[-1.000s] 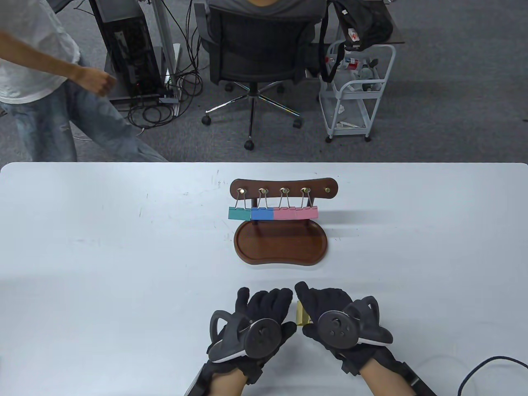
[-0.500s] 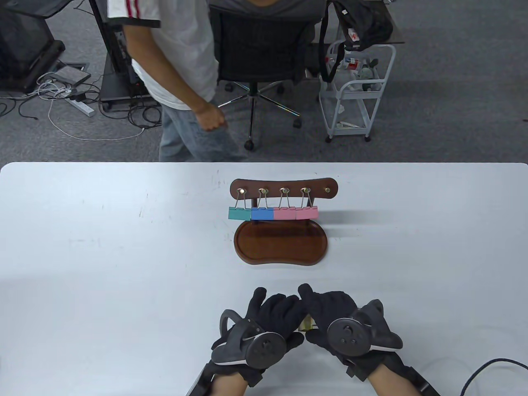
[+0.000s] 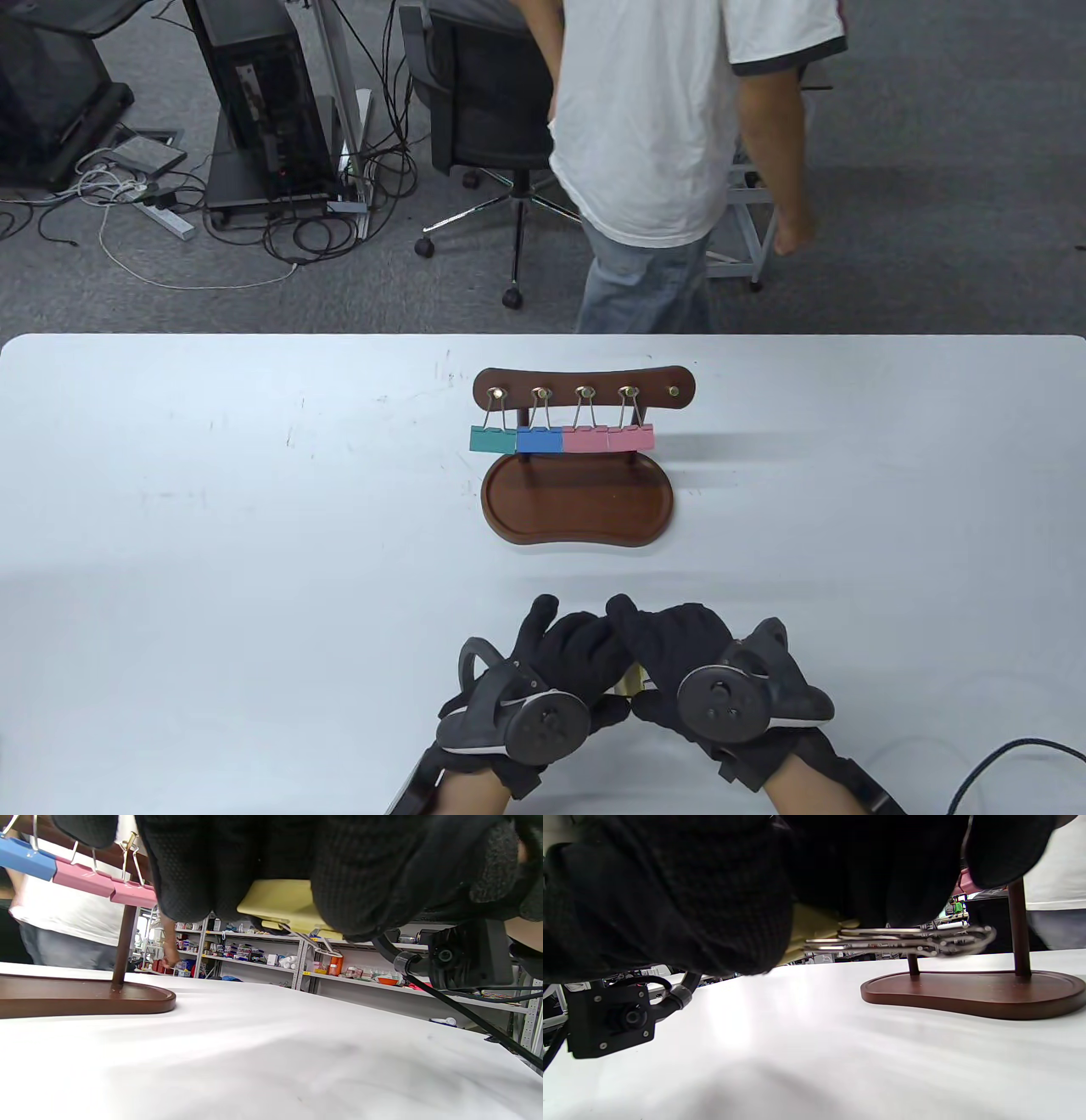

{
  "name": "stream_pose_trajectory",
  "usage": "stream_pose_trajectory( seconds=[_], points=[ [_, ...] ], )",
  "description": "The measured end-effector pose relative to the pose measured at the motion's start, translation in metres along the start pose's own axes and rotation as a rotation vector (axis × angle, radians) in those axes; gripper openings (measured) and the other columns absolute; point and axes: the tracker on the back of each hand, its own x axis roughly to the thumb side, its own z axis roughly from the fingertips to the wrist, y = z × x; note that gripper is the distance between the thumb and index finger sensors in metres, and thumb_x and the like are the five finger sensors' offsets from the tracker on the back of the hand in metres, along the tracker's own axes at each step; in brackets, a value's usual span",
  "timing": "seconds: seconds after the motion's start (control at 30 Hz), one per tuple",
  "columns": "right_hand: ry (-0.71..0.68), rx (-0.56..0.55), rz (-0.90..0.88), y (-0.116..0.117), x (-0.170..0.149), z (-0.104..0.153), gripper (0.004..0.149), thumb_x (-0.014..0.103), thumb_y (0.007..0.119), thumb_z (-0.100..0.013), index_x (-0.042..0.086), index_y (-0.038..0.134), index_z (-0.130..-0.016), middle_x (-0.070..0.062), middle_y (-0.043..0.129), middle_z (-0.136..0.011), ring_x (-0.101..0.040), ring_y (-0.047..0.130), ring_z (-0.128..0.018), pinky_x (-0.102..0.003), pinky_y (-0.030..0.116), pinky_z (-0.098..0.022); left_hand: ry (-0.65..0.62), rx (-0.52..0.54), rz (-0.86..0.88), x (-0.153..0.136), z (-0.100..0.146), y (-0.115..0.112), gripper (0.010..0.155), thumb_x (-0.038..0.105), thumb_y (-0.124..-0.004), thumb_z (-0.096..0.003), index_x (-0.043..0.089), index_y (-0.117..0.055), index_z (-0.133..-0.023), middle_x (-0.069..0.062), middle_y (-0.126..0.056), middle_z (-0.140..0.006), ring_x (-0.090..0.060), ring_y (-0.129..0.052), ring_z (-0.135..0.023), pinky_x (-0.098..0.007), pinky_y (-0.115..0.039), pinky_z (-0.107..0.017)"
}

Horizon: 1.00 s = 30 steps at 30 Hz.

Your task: Hook binder clip onto key rack

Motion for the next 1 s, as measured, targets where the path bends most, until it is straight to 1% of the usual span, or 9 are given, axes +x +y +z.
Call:
stream_pose_trajectory(
  seconds=[0.13,0.23,0.47,0.53,0.63,0.67,0.77,0.93,1.0],
  points=[
    [0.004,-0.013,0.006,-0.001,0.001,0.001,0.101,0.036,0.099,-0.036,-0.002,0.043,-0.112,-0.03,0.081,-0.096,-0.053,0.084,-0.079,-0.073,0.065,-0.061,-0.009,0.023,0.004,0.0,0.001,0.002,0.076,0.042,-0.095,-0.0433,0.006,-0.074,-0.107,-0.024,-0.084,-0.104,-0.048,-0.089,-0.092,-0.079,-0.053,-0.072],
    [0.017,-0.027,0.004,-0.003,0.001,0.003,0.097,0.036,0.097,-0.038,0.002,0.047,-0.113,-0.028,0.078,-0.1,-0.053,0.08,-0.083,-0.073,0.062,-0.062,-0.009,0.045,0.018,-0.001,0.002,0.004,0.075,0.041,-0.095,-0.0439,0.006,-0.075,-0.106,-0.025,-0.083,-0.104,-0.048,-0.089,-0.091,-0.079,-0.053,-0.072],
    [0.028,-0.113,-0.085,-0.013,-0.014,0.012,0.093,0.04,0.095,-0.041,0.004,0.05,-0.114,-0.03,0.069,-0.108,-0.056,0.074,-0.091,-0.074,0.059,-0.064,-0.005,0.071,0.056,-0.004,0.003,0.005,0.075,0.042,-0.094,-0.045,0.005,-0.074,-0.107,-0.026,-0.083,-0.103,-0.048,-0.089,-0.091,-0.078,-0.053,-0.071],
    [0.066,-0.151,-0.103,-0.018,-0.021,0.016,0.09,0.041,0.093,-0.043,0.003,0.051,-0.114,-0.032,0.068,-0.109,-0.058,0.073,-0.092,-0.074,0.058,-0.064,-0.005,0.074,0.059,-0.004,0.002,0.005,0.075,0.042,-0.093,-0.0454,0.004,-0.074,-0.107,-0.026,-0.083,-0.103,-0.049,-0.089,-0.09,-0.078,-0.053,-0.071],
    [0.152,-0.221,-0.14,-0.022,-0.033,0.022,0.085,0.044,0.086,-0.047,-0.001,0.055,-0.111,-0.037,0.069,-0.106,-0.062,0.074,-0.089,-0.075,0.059,-0.062,0.007,0.081,0.053,-0.004,0.003,0.006,0.074,0.043,-0.093,-0.046,0.004,-0.074,-0.106,-0.027,-0.083,-0.103,-0.048,-0.09,-0.09,-0.079,-0.053,-0.071],
    [0.16,-0.234,-0.157,-0.023,-0.037,0.024,0.084,0.045,0.084,-0.048,-0.002,0.055,-0.111,-0.038,0.068,-0.107,-0.063,0.072,-0.09,-0.075,0.057,-0.062,0.015,0.085,0.045,-0.004,0.003,0.006,0.074,0.043,-0.092,-0.0464,0.004,-0.074,-0.106,-0.026,-0.083,-0.103,-0.048,-0.09,-0.09,-0.078,-0.053,-0.071],
    [0.253,-0.282,-0.188,-0.025,-0.051,0.031,0.083,0.048,0.077,-0.051,-0.004,0.054,-0.112,-0.04,0.063,-0.108,-0.066,0.067,-0.091,-0.076,0.054,-0.063,0.036,0.101,0.043,-0.006,0.004,0.007,0.074,0.044,-0.091,-0.0472,0.004,-0.073,-0.107,-0.026,-0.083,-0.103,-0.048,-0.089,-0.09,-0.078,-0.053,-0.071],
    [0.41,-0.348,-0.215,-0.023,-0.073,0.042,0.084,0.05,0.074,-0.052,-0.007,0.054,-0.111,-0.043,0.059,-0.109,-0.069,0.061,-0.092,-0.077,0.049,-0.063,0.082,0.128,0.029,-0.008,0.005,0.01,0.074,0.045,-0.09,-0.0482,0.003,-0.072,-0.107,-0.026,-0.082,-0.103,-0.048,-0.089,-0.09,-0.078,-0.053,-0.07],
    [0.446,-0.363,-0.228,-0.022,-0.079,0.045,0.084,0.05,0.074,-0.052,-0.007,0.055,-0.11,-0.043,0.06,-0.108,-0.069,0.061,-0.092,-0.077,0.049,-0.063,0.099,0.138,0.018,-0.008,0.005,0.011,0.074,0.045,-0.09,-0.0489,0.004,-0.072,-0.108,-0.026,-0.082,-0.103,-0.048,-0.089,-0.091,-0.078,-0.053,-0.071]
  ],
)
